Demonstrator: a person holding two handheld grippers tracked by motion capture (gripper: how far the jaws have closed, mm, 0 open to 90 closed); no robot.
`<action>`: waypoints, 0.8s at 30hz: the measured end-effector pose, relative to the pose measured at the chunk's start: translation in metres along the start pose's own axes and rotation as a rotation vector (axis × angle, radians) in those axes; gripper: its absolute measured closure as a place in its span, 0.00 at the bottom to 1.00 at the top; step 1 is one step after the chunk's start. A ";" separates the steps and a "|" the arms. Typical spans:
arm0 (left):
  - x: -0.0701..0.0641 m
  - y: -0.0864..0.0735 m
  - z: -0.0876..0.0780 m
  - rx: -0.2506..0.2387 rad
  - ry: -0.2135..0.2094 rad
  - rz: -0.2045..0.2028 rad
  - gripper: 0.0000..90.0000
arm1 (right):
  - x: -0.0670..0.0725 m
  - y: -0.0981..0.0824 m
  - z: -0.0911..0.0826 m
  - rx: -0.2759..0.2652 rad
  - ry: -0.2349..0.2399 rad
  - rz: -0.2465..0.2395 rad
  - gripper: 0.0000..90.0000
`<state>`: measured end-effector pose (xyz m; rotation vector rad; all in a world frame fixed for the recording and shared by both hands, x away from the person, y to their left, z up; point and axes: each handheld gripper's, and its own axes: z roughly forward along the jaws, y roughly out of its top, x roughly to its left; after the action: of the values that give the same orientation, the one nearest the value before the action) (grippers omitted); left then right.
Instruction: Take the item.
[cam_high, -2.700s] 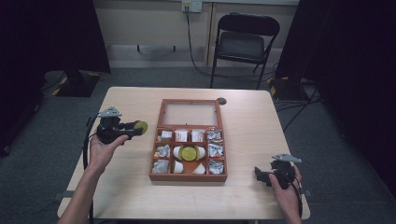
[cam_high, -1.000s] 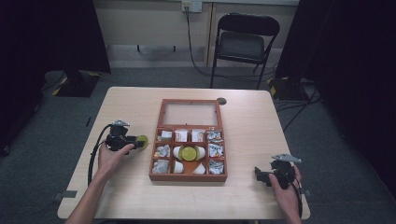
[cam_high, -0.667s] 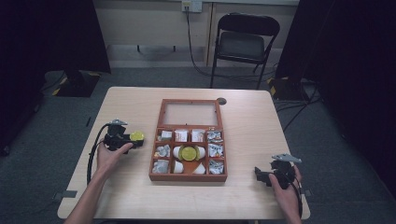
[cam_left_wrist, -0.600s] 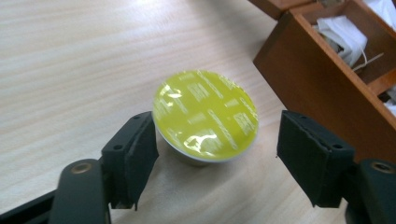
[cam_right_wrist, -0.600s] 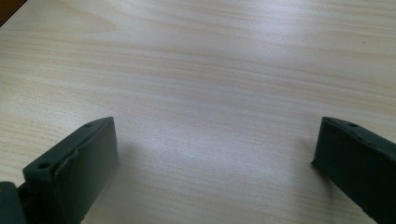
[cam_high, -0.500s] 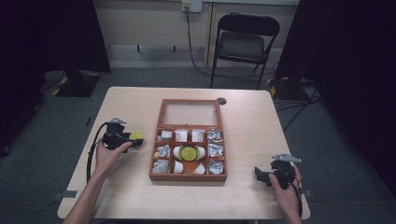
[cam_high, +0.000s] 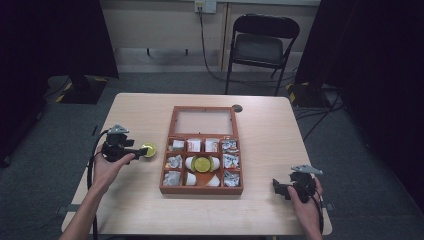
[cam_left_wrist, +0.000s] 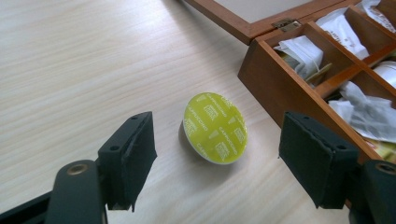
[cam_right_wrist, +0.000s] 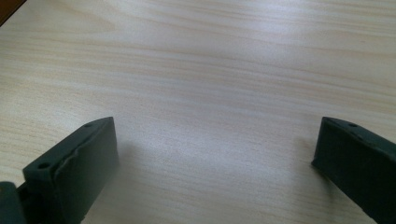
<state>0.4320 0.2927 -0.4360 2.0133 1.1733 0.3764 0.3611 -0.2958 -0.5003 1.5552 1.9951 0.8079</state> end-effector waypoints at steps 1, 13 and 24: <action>0.000 0.000 -0.003 -0.006 0.004 0.004 0.29 | 0.000 0.000 0.000 0.000 0.000 0.000 0.00; 0.006 -0.005 -0.018 0.019 0.040 -0.010 0.19 | 0.000 0.000 0.000 0.000 0.000 0.000 0.00; 0.023 -0.021 -0.022 0.027 0.058 -0.050 0.19 | 0.000 0.000 0.000 0.000 0.000 0.000 0.00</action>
<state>0.4185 0.3280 -0.4401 2.0040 1.2685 0.3983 0.3612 -0.2958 -0.5003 1.5549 1.9954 0.8078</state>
